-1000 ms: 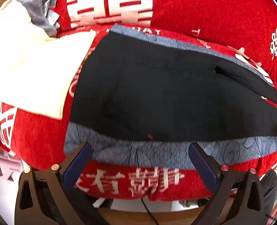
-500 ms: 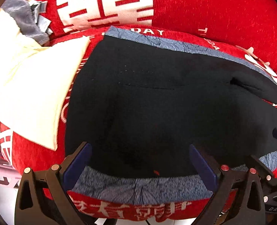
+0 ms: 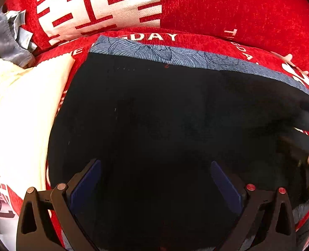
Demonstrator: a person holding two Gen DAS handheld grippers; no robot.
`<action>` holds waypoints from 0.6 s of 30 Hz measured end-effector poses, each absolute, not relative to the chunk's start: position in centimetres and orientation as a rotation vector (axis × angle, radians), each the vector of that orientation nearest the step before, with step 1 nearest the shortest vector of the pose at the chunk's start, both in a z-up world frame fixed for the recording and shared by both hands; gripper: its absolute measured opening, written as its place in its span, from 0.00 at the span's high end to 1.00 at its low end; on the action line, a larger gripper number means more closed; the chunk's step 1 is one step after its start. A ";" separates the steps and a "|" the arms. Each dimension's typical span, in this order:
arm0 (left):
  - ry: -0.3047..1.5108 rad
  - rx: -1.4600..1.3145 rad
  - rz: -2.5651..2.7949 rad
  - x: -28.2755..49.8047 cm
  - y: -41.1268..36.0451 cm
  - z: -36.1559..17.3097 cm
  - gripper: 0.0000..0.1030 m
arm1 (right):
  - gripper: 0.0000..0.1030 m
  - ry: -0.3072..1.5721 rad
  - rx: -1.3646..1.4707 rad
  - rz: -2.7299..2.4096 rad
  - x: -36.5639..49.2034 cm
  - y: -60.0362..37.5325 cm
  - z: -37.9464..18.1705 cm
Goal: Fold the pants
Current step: 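Move both tools toward the blue patterned band of the black pants, then grasp the blue patterned band with the right tool while the left tool grasps it too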
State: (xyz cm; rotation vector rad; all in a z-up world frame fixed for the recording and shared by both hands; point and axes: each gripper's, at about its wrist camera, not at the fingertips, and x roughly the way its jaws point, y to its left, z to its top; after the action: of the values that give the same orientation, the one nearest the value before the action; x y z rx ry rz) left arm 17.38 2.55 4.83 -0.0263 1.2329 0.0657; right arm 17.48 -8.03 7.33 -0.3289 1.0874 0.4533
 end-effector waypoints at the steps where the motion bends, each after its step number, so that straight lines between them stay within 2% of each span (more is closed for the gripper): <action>1: 1.234 -0.023 0.064 17.6 2.5 4.8 0.00 | 0.00 1.090 -0.327 0.470 18.6 -7.9 7.3; 8: 1.263 -0.046 0.048 19.7 2.7 4.3 0.00 | 0.00 1.128 -0.352 0.590 27.3 -6.8 5.0; 12: 1.268 -0.076 0.046 20.0 3.2 4.2 0.00 | 0.00 1.212 -0.388 0.633 31.5 -5.4 2.0; 16: 1.266 -0.081 0.036 20.2 3.5 4.3 0.00 | 0.01 1.210 -0.449 0.721 32.6 -3.8 0.6; 18: 1.272 -0.127 0.026 20.8 4.0 4.4 0.00 | 0.06 1.198 -0.488 0.775 32.2 -3.1 0.7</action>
State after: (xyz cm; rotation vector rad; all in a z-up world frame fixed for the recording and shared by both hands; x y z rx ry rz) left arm 20.75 3.97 4.36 -0.1270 1.2720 0.0256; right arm 32.16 -3.12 0.69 -0.4883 1.1979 0.7750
